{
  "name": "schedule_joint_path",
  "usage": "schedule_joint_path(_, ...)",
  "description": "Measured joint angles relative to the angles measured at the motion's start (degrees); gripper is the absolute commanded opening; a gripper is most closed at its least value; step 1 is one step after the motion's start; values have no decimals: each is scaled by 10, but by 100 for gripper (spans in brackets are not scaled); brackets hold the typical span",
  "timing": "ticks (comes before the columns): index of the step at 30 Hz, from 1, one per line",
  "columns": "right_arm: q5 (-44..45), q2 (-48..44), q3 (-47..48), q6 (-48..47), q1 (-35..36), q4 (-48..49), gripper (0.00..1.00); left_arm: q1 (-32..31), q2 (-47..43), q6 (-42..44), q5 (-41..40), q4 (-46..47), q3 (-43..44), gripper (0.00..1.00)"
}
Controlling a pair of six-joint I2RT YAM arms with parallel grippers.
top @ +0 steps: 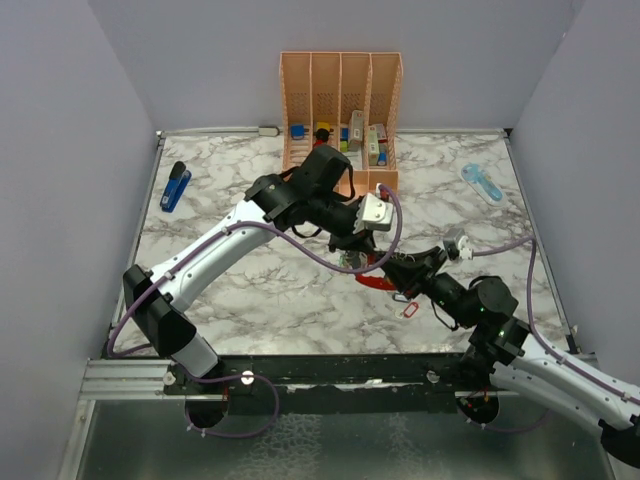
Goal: Put the keys on the keyring
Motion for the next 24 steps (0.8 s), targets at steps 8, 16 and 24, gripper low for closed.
schedule_joint_path(8, 13, -13, -19, 4, 0, 38, 4, 0, 7, -16, 4, 0, 22, 0)
schedule_joint_path(16, 17, -28, -28, 4, 0, 46, 4, 0, 12, -24, 16, 6, 26, 0)
schedule_joint_path(24, 19, -34, -31, 4, 0, 49, 4, 0, 12, -27, 21, 11, 26, 0)
